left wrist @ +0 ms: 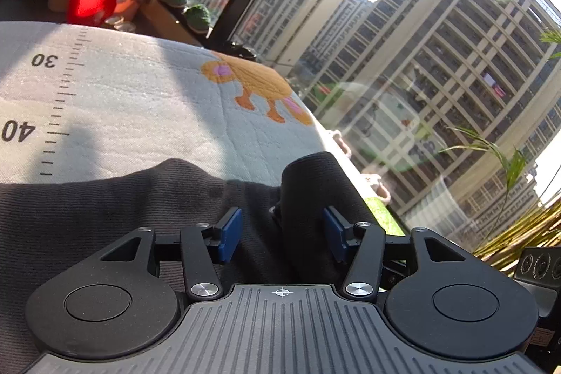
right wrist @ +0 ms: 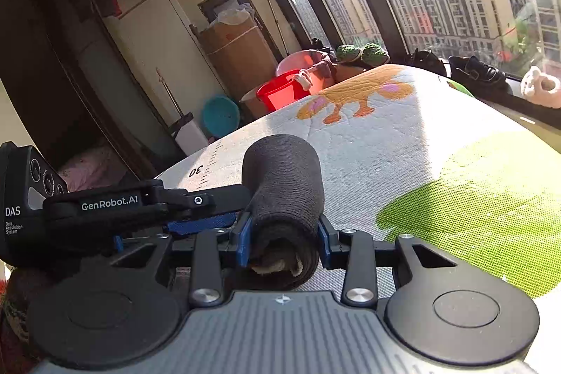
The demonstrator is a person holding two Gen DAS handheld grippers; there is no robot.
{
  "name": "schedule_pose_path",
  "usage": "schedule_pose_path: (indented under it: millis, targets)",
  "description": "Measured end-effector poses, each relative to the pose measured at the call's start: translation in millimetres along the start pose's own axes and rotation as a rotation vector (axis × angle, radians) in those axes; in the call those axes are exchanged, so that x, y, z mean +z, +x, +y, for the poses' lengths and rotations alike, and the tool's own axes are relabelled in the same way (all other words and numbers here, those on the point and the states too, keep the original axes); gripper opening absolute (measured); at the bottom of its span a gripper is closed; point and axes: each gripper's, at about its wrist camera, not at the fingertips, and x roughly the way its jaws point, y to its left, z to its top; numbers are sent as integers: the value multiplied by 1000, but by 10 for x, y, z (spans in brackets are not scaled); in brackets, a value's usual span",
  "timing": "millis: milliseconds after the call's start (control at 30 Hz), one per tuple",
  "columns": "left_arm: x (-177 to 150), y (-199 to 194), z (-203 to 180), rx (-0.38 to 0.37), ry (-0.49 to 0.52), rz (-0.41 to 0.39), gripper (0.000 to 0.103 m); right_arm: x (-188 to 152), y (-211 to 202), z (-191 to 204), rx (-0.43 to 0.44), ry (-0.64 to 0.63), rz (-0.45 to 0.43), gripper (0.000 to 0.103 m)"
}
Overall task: Fold clothes
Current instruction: 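Roll the grey pants along their length with the right tool while the left tool presses them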
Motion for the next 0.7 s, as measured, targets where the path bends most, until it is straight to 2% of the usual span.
schedule_pose_path:
  millis: [67, 167, 300, 367, 533, 700]
  targets:
    - [35, -3, -66, -20, 7, -16, 56, 20, -53, 147, -80, -163, -3, 37]
    - [80, 48, -205, -39, 36, -26, 58, -57, 3, 359, -141, -345, 31, 38]
    - [76, 260, -348, 29, 97, 5, 59, -193, 16, 597, -193, -532, 4, 41]
    - [68, 335, -334, 59, 108, 16, 65, -190, 5, 589, -191, -526, 5, 44]
    - [23, 307, -298, 98, 141, 9, 68, -85, -164, 484, -122, -408, -10, 52]
    - [6, 233, -227, 98, 128, 5, 69, -32, -124, 466, -97, -356, -53, 53]
